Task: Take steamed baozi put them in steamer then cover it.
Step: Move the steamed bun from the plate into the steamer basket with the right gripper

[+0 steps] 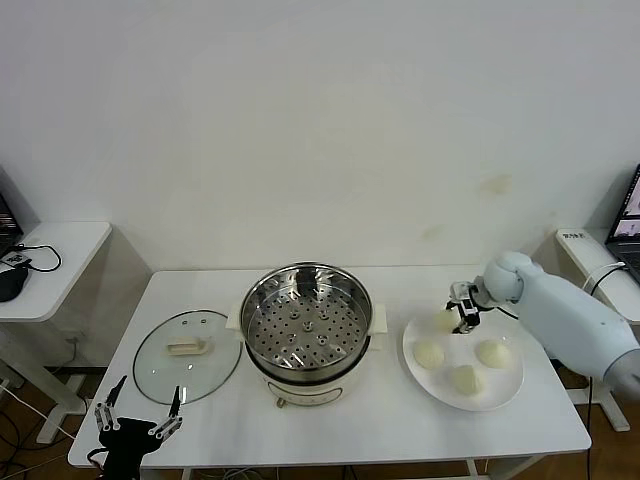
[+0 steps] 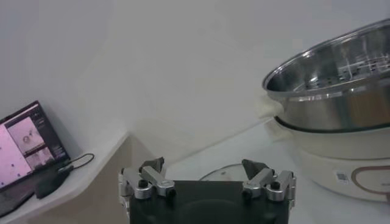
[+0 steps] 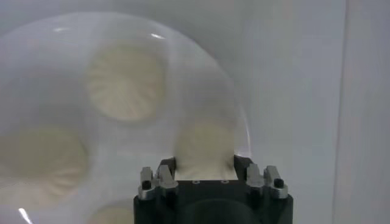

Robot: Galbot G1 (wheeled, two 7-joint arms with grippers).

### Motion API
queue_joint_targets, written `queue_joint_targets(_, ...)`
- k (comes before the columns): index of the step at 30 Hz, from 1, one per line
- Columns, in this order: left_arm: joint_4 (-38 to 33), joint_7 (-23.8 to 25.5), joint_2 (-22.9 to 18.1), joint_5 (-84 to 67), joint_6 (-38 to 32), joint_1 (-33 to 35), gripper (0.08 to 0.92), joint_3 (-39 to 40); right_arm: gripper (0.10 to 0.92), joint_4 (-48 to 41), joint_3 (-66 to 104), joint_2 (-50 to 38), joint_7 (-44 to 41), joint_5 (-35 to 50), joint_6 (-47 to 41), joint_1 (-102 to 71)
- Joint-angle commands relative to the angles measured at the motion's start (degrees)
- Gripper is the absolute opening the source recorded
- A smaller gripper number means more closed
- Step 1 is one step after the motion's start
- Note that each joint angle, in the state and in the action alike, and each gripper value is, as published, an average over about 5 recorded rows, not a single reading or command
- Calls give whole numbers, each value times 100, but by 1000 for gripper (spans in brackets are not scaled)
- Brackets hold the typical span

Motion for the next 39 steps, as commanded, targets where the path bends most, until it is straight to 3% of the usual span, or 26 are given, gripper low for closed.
queue_joint_targets(1, 12, 4, 8, -4, 1, -15, 823, 36, 602, 960, -667, -699, -148, 800, -88, 1135)
queue_joint_targets(8, 41, 6, 41, -17, 2, -96, 823, 113, 602, 1339, -1577, -657, -138, 1648, -129, 2719)
queue_joint_targets(22, 143, -2, 144, -112, -39, -132, 823, 4, 606, 1997, -2794, 1051, 508, 2853, 121, 4024)
queue_joint_targets(29, 137, -1, 175, -199, -35, -123, 823, -109, 610, 1637, -3269, 2077, 662, 2568, 840, 3837)
queue_joint_targets(39, 49, 8, 137, -208, -27, -145, 823, -146, 611, 969, -3569, 2749, 801, 1123, 1787, 3258)
